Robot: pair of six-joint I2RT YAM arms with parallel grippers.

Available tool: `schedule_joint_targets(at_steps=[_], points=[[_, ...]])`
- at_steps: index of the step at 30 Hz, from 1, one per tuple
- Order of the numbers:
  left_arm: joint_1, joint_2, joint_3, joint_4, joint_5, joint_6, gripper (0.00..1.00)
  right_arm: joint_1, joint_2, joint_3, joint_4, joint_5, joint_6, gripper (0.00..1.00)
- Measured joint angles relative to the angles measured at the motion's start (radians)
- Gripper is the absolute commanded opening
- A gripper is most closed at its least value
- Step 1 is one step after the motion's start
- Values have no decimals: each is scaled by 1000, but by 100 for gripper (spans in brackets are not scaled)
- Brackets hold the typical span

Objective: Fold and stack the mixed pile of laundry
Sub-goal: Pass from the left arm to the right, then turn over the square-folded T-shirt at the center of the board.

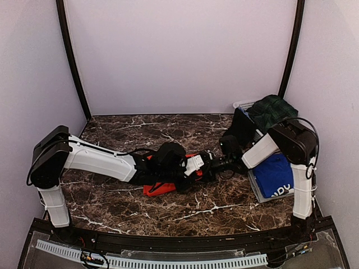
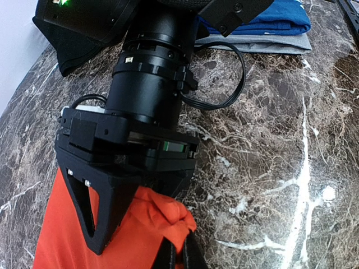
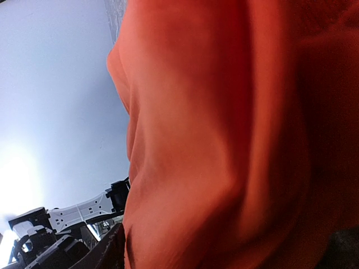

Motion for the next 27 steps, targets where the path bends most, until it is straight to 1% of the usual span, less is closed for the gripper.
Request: schedule_joint_targets(at_steps=[2, 4, 6, 7, 8, 9, 10, 11, 12, 13, 14, 15, 16, 20, 23, 27], points=[[0, -2, -3, 6, 3, 9, 0, 3, 15, 14, 0, -11, 13, 48], [0, -2, -7, 12, 5, 14, 0, 9, 22, 24, -4, -14, 19, 42], [-1, -2, -11, 19, 7, 17, 0, 18, 32, 40, -13, -15, 23, 31], [-2, -2, -12, 19, 7, 18, 1, 20, 35, 46, -17, -17, 18, 19], [-2, -2, -13, 22, 12, 19, 2, 22, 37, 54, -26, -19, 20, 11], [-3, -2, -15, 22, 16, 19, 8, 24, 40, 61, -36, -19, 14, 2], [-3, -2, -17, 23, 18, 18, 12, 25, 40, 69, -56, -21, 5, 0], [-3, -2, -19, 22, 19, 14, 20, 25, 40, 79, -82, -23, -7, 0], [-3, -2, -19, 20, 18, 14, 25, 25, 40, 90, -113, -23, -27, 0], [-4, -2, -19, 16, 15, 4, 37, 25, 38, 105, -158, -17, -55, 0], [-5, -5, -19, 13, 8, -11, 42, 24, 34, 120, -213, -8, -88, 0], [-5, -11, -19, 6, 0, -27, 50, 23, 27, 130, -264, 0, -126, 0], [-5, -19, -23, 3, -10, -42, 56, 20, 13, 145, -339, 19, -174, 0], [2, -116, -92, 12, -46, -119, 61, 0, -89, 210, -666, 102, -396, 0], [18, -216, -169, 26, -66, -183, 62, -30, -176, 260, -871, 180, -542, 0], [39, -295, -241, 63, -96, -240, 63, -84, -285, 311, -1130, 327, -706, 0]])
